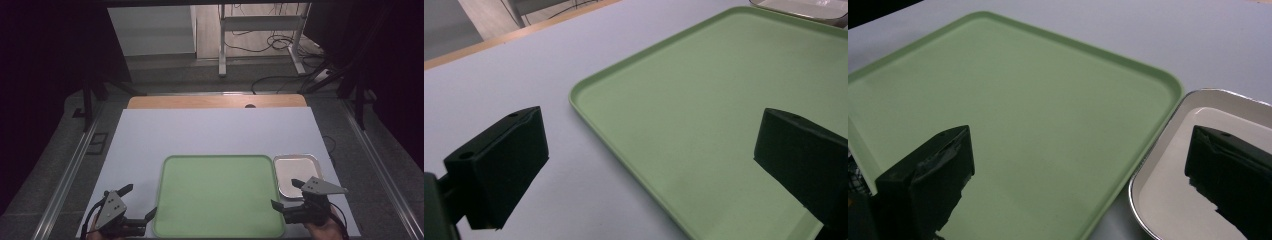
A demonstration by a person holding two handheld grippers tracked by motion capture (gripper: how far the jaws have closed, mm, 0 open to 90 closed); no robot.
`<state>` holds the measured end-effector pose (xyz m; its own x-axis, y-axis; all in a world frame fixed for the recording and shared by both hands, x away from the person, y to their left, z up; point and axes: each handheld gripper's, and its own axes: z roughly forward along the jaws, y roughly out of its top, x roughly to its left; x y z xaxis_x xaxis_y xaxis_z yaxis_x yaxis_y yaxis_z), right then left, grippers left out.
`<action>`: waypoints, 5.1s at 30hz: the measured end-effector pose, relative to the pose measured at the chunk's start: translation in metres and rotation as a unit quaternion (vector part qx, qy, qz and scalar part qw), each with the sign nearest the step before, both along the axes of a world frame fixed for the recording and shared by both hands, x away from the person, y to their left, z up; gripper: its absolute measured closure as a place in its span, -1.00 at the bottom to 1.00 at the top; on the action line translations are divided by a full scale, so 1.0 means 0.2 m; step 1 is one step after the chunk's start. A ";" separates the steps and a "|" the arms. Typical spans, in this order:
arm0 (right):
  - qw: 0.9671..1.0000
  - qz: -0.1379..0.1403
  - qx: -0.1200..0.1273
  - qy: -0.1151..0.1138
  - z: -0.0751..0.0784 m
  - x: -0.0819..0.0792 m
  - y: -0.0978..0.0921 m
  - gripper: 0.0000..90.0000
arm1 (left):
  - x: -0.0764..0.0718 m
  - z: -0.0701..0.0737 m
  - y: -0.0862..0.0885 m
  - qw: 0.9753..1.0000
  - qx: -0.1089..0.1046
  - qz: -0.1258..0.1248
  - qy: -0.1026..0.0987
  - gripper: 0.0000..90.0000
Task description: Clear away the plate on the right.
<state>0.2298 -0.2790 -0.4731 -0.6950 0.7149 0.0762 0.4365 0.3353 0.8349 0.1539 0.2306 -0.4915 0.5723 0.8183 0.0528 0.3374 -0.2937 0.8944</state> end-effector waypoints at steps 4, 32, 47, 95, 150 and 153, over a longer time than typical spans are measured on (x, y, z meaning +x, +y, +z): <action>1.000 0.001 -0.009 0.000 0.00 0.00 0.01 -1.00 | 0.00 0.00 0.00 1.000 -0.004 0.001 0.004 -1.00; 0.999 -0.014 -0.041 0.006 -0.02 -0.03 0.01 -1.00 | 0.05 -0.01 -0.01 1.000 0.013 0.008 -0.003 -1.00; 0.999 -0.024 -0.026 0.009 -0.03 0.07 0.03 -1.00 | 0.06 0.00 -0.01 1.000 0.011 0.011 -0.008 -1.00; 0.979 -0.193 0.007 0.058 -0.01 0.48 -0.31 -0.67 | 0.08 -0.01 -0.01 1.000 0.015 0.004 0.001 -1.00; 0.936 -0.274 0.038 0.217 -0.09 0.51 -0.63 0.98 | 0.08 -0.02 -0.02 1.000 0.021 -0.006 0.006 -1.00; 0.937 -0.273 0.051 0.213 -0.07 0.50 -0.64 0.98 | 0.08 -0.02 -0.02 1.000 0.020 -0.005 0.006 -1.00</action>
